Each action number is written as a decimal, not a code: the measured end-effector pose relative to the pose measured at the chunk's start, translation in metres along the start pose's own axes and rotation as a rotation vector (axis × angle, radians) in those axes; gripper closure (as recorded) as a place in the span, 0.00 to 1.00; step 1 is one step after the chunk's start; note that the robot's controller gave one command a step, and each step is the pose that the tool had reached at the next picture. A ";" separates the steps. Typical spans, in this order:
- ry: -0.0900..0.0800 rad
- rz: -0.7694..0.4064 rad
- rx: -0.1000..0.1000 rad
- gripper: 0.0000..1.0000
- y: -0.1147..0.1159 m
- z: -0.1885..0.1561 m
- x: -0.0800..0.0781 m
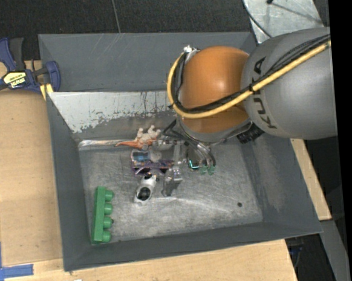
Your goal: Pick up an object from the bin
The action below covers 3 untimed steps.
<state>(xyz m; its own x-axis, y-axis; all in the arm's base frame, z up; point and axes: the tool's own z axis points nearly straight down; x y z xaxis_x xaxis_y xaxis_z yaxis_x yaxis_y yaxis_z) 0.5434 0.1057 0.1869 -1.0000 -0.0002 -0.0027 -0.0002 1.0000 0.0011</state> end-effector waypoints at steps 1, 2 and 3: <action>-0.008 -0.030 -0.001 0.00 -0.019 0.044 -0.013; -0.011 -0.121 0.001 0.00 -0.013 0.104 -0.013; -0.032 -0.230 -0.002 1.00 -0.042 0.108 -0.028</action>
Offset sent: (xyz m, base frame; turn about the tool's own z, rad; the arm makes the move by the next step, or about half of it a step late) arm 0.0083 -0.0066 -0.1169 -0.1322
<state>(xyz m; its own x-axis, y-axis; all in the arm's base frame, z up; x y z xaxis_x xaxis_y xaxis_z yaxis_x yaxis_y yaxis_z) 0.5715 0.0641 0.0791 -0.9731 -0.2278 -0.0345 -0.2279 0.9737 -0.0013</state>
